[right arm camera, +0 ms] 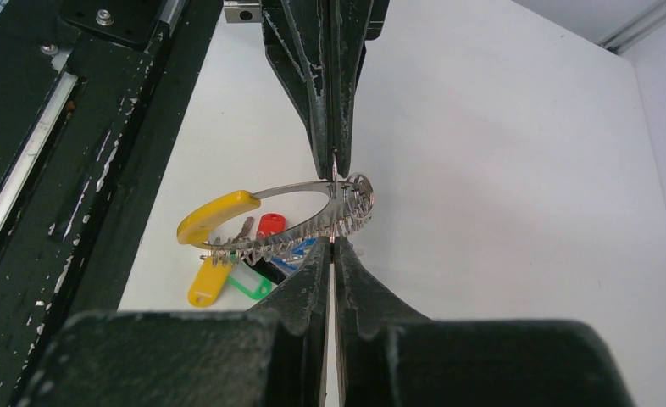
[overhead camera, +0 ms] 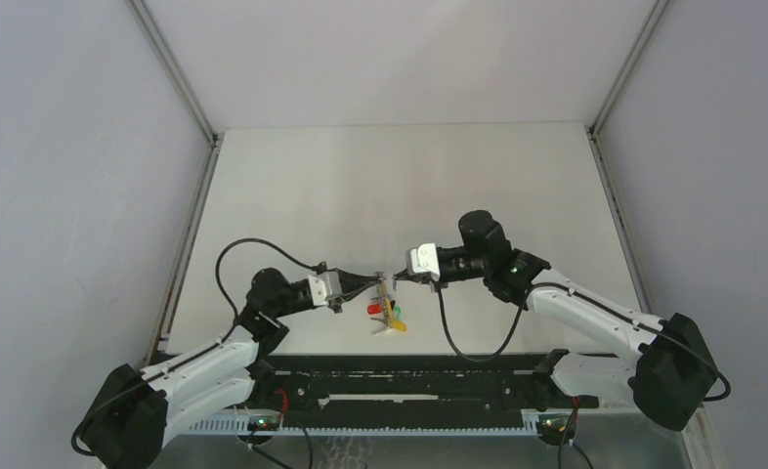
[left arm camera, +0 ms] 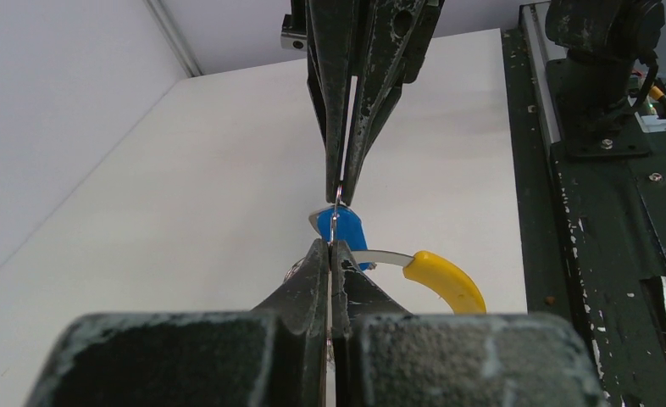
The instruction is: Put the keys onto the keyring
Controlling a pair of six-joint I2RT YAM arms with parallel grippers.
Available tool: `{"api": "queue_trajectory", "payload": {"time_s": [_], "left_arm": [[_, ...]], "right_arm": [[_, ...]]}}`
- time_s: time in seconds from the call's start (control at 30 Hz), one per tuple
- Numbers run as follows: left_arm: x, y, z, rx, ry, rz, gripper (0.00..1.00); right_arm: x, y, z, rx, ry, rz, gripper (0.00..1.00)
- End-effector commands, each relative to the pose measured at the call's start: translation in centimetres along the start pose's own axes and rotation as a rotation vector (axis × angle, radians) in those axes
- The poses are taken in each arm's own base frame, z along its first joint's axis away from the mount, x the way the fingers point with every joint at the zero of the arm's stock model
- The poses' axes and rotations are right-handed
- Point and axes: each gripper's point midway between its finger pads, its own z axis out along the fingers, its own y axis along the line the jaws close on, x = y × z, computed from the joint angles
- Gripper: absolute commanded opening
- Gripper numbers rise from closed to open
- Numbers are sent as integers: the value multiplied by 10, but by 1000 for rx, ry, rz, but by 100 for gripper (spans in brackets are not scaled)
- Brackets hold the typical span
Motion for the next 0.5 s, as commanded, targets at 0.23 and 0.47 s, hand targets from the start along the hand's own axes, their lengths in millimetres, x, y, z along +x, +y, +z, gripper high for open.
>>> {"api": "queue_trajectory", "payload": {"time_s": [0.23, 0.47], "left_arm": [[-14, -1, 3, 26, -45, 24, 0], [-15, 0, 3, 26, -47, 23, 0]], "right_arm": [[-23, -1, -3, -1, -74, -68, 0], [-25, 4, -2, -21, -84, -77, 0]]}}
